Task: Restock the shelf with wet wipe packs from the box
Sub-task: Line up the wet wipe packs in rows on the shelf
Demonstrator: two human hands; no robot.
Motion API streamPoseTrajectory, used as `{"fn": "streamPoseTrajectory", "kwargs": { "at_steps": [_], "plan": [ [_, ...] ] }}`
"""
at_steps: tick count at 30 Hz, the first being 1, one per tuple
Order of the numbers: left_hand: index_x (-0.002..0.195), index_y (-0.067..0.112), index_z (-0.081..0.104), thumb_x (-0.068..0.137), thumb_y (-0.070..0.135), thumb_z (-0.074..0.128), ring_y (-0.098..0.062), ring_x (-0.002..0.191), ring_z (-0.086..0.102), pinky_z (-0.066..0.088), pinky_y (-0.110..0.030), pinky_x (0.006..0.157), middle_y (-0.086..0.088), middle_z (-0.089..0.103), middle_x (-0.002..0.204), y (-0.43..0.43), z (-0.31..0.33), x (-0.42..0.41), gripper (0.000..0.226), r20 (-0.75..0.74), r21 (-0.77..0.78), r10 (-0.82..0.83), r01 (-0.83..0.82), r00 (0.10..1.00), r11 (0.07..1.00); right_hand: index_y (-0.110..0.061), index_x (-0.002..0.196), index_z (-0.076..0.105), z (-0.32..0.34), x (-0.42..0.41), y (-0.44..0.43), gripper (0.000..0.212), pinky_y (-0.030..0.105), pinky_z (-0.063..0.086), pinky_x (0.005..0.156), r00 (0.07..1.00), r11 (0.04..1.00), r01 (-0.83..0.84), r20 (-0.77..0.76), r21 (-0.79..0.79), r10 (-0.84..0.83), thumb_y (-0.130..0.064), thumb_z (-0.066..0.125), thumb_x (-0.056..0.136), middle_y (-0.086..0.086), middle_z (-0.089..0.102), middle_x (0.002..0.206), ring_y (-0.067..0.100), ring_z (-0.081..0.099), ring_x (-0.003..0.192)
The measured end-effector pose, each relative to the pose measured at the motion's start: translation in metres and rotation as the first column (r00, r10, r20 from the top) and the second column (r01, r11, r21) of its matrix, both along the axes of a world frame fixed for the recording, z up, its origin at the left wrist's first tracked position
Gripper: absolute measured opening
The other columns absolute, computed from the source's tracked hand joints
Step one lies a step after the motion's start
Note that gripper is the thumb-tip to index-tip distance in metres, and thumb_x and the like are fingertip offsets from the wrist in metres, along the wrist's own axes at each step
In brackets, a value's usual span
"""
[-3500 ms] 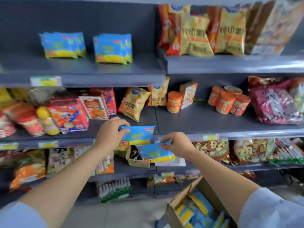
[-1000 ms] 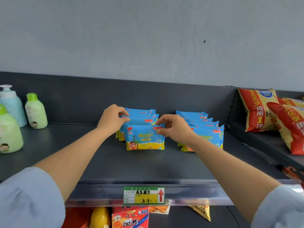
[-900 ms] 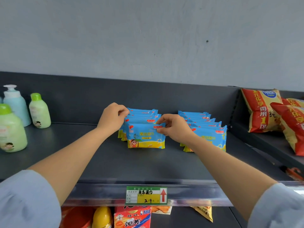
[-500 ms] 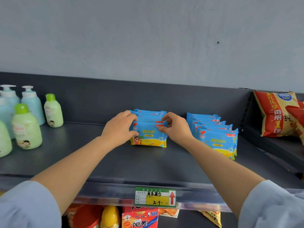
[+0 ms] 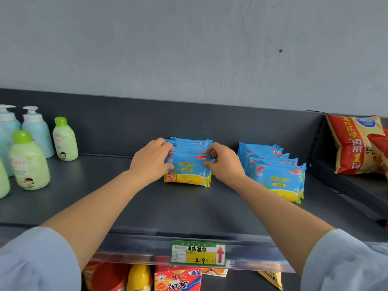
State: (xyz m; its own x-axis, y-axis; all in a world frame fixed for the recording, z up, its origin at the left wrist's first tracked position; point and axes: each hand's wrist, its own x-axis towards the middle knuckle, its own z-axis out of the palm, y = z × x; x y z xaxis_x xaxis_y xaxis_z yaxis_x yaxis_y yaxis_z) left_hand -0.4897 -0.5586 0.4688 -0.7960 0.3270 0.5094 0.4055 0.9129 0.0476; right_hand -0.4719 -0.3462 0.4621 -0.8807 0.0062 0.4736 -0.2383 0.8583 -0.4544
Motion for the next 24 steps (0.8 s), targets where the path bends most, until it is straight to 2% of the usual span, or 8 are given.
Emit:
{"fn": "streamPoseTrajectory", "kwargs": {
  "at_steps": [5,11,17,24],
  "plan": [
    [0.126,0.020,0.049,0.086,0.042,0.065,-0.011,0.108,0.049,0.051,-0.027,0.073,0.005,0.048,0.122,0.000,-0.002,0.004,0.048,-0.055,-0.071,0.018,-0.022,0.998,0.997,-0.019,0.118,0.053,-0.001,0.008,-0.003,0.032,0.024,0.047,0.071,0.999,0.992,0.031,-0.046,0.118,-0.026,-0.027,0.065,0.089,-0.002,0.056,0.111,0.012,0.056,0.086],
    [0.131,0.020,0.046,0.087,0.039,0.063,-0.015,0.112,0.047,0.046,-0.030,0.085,0.002,0.047,0.126,0.005,0.000,0.010,0.050,-0.126,-0.179,0.011,-0.033,0.992,0.983,-0.018,0.136,0.041,0.000,0.022,-0.007,0.048,0.027,0.043,0.070,0.996,0.952,0.085,-0.061,0.295,-0.069,-0.027,0.058,0.092,0.002,0.051,0.123,0.019,0.057,0.099],
    [0.129,0.019,0.048,0.086,0.041,0.064,-0.018,0.114,0.047,0.041,-0.032,0.090,0.000,0.048,0.127,0.017,0.006,0.016,0.051,-0.161,-0.222,-0.027,-0.009,0.987,0.975,-0.018,0.137,0.038,0.004,0.041,-0.002,0.051,0.033,0.044,0.079,0.987,0.912,0.160,-0.056,0.377,-0.150,-0.027,0.059,0.091,0.003,0.047,0.124,0.023,0.045,0.118],
    [0.126,0.018,0.052,0.087,0.036,0.064,-0.021,0.113,0.047,0.039,-0.033,0.090,-0.001,0.053,0.120,0.055,0.014,0.037,0.045,-0.141,-0.212,-0.181,0.149,0.973,0.966,-0.015,0.132,0.042,0.012,0.082,0.019,0.048,0.036,0.044,0.089,0.957,0.849,0.290,-0.105,0.442,-0.272,-0.032,0.060,0.091,0.006,0.048,0.125,0.026,0.043,0.119]
  ]
}}
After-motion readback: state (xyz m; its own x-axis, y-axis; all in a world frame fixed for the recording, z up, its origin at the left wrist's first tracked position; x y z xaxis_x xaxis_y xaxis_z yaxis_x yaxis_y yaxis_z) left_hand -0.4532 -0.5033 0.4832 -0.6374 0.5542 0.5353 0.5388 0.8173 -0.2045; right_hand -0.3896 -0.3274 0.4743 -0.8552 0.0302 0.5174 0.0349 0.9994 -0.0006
